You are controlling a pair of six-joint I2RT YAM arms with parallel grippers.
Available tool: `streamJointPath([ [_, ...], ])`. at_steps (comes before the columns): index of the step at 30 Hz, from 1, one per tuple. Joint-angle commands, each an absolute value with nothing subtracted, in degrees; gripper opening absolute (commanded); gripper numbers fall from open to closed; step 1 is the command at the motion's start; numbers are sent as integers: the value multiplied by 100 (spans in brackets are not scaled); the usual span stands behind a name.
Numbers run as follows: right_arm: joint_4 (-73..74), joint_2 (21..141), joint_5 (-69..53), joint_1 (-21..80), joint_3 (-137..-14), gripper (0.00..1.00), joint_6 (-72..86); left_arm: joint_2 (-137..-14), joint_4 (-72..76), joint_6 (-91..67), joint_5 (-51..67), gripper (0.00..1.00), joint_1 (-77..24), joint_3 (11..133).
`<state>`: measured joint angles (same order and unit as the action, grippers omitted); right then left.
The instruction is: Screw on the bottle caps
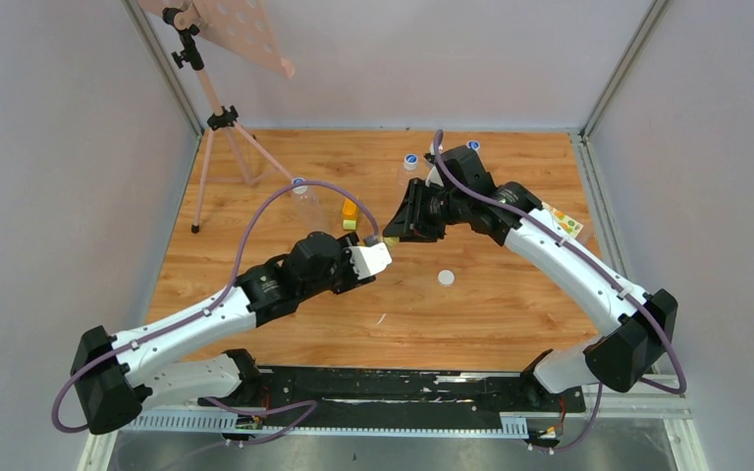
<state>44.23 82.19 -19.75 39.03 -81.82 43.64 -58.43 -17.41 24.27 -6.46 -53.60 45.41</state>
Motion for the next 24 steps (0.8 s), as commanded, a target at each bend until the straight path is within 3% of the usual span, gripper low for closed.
streamJointPath([
  [1,4605,8438,-1463,4125,-7909,2,5450,-5796,1853,2513,-353,5,-5831,4906],
  [8,4548,8267,-1135,4126,-8022,9,5550,-5837,2029,2283,-525,5,-5880,4548],
  [17,4377,8064,-844,4122,-8254,45,5490,-5855,1962,1736,-487,5,-5880,3970],
  [24,4231,7975,-674,4048,-8412,59,5203,-5915,1922,1076,-465,5,-5880,3570],
])
